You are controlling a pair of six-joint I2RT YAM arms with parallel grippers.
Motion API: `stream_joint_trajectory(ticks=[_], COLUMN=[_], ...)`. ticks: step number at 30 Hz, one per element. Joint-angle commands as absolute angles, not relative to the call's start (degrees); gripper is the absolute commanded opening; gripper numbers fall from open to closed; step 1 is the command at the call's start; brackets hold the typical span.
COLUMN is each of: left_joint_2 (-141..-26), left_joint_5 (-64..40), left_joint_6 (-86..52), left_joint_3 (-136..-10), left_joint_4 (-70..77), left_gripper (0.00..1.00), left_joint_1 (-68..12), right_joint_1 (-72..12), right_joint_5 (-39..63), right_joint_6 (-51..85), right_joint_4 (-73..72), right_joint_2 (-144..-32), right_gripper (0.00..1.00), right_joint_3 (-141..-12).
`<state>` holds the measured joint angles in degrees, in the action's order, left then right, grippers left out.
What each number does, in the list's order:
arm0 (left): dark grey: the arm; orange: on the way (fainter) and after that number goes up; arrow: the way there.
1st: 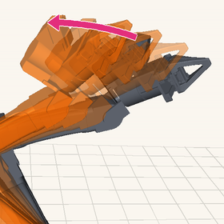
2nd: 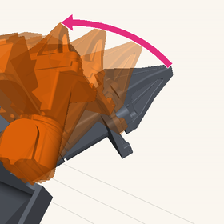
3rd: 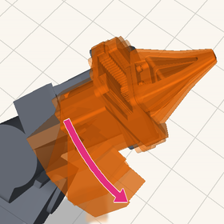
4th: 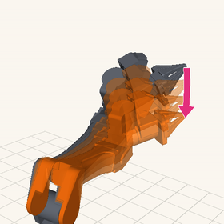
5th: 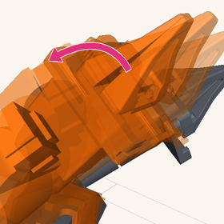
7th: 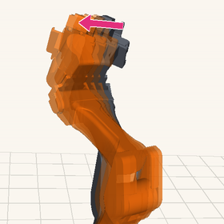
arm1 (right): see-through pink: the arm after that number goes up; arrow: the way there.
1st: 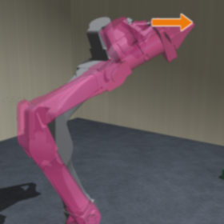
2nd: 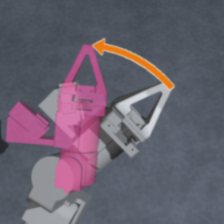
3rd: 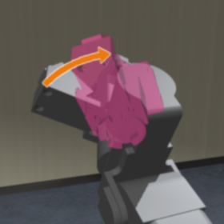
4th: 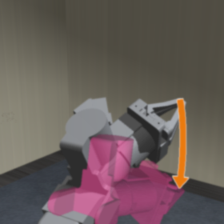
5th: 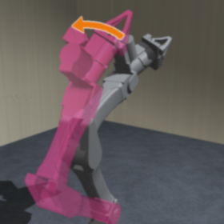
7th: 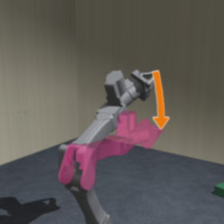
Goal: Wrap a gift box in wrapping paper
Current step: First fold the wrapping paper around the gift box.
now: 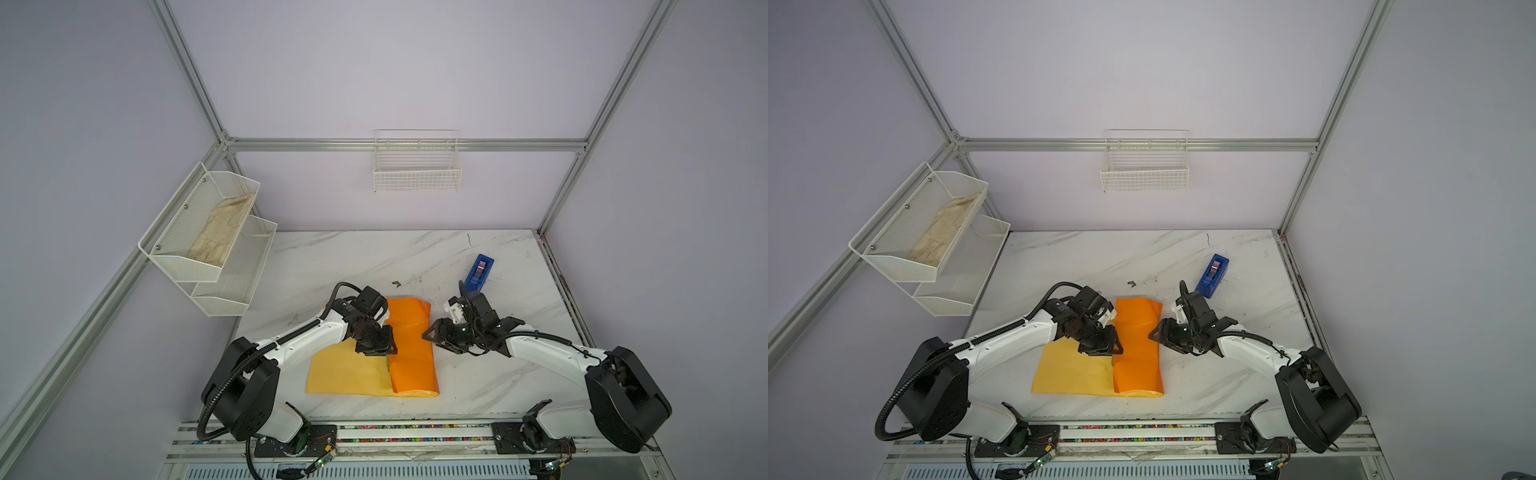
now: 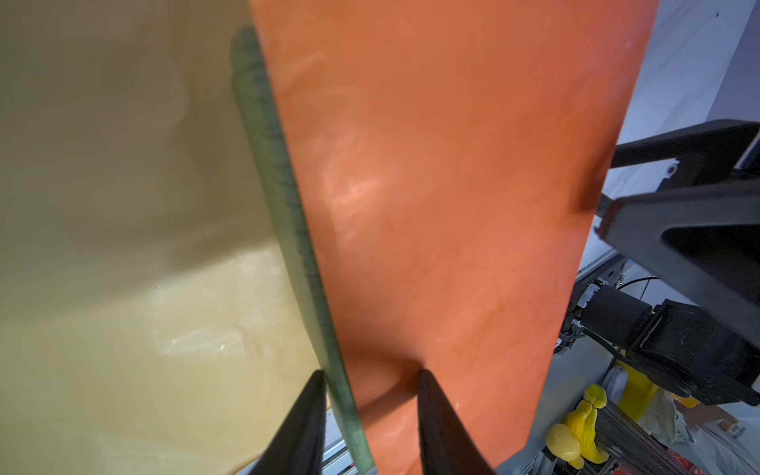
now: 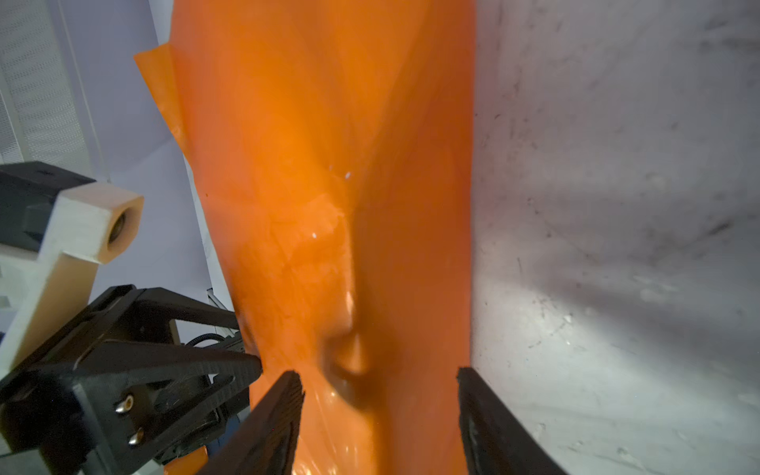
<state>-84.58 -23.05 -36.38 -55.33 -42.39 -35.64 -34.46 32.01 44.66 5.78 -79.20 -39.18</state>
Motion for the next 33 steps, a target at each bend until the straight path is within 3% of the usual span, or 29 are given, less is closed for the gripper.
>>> stream_joint_trajectory(ticks=[1,5,10,15,22,30,33], left_joint_2=[-83.39,-82.18,-81.78,-81.5,-82.02,-84.54,-85.07], left_joint_5=[-19.1,-19.41,-19.8,-21.97,-29.0,-21.24,-20.57], left_joint_6=[-36.52,-36.52,-36.46,-36.3,-37.6,-34.56,-33.93], left_joint_3=[-52.18,-52.16,-52.71,-53.37,-51.13,-51.48,-51.88], left_joint_4=[-45.16,-45.63,-45.75,-43.85,-38.14,-44.15,-44.41], left_gripper=[0.33,0.34,0.5,0.56,0.54,0.42,0.36], left_joint_1=[-34.52,-33.95,-33.23,-32.36,-31.99,-31.99,-32.0], right_joint_1=[-36.39,-38.02,-38.91,-39.46,-40.51,-41.4,-41.4], right_joint_5=[33.54,32.51,30.41,29.57,28.18,26.42,23.74], right_joint_6=[45.88,46.31,45.83,46.08,46.73,47.29,45.76], right_joint_4=[2.69,2.66,4.33,4.65,5.27,6.71,10.69], right_joint_2=[-80.84,-82.25,-83.45,-83.64,-83.58,-82.74,-81.75], right_gripper=[0.62,0.59,0.55,0.56,0.57,0.58,0.63], right_joint_3=[-39.41,-40.53,-41.72,-41.97,-43.33,-43.93,-45.99])
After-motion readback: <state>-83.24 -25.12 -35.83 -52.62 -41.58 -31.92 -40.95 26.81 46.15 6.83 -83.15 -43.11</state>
